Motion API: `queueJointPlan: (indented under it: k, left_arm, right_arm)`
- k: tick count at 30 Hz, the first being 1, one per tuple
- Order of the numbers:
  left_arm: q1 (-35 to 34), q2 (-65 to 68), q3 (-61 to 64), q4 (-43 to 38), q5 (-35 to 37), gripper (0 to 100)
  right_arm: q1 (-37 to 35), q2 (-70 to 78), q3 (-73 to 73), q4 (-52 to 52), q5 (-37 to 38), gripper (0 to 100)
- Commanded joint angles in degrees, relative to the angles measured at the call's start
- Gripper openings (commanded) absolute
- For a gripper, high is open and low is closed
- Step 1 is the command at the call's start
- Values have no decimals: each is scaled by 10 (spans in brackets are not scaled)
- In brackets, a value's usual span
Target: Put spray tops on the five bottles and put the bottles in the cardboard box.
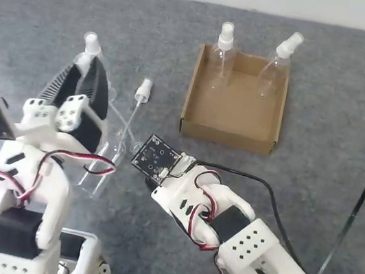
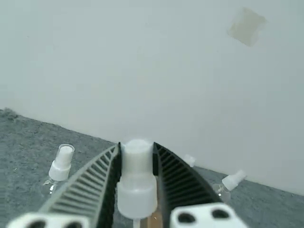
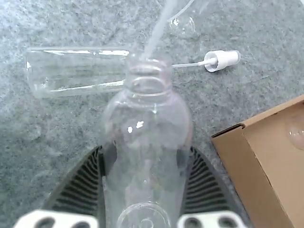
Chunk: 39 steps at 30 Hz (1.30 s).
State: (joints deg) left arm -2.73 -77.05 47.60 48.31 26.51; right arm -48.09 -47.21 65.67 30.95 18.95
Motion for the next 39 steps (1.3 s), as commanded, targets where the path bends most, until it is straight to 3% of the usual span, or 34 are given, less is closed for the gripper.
queueJointPlan:
  k: [1,10,18,24,29,39]
  left_arm:
    - [25,-5,-10,5,4,9]
    - [31,-5,100,4,-22,9]
    - [124,-3,150,5,-69,9]
    - [136,-5,150,23,-70,9]
    - [138,-4,150,25,-72,9]
    - [165,-1,160,21,-95,10]
  right_arm:
    - [1,-23,1,-7,-6,6]
    - [33,-29,4,-15,-7,6]
    - [38,-30,4,-31,-4,6]
    - [49,-30,6,-98,-10,6]
    - [65,-48,47,-201,-116,6]
    - [51,-158,87,-220,-128,6]
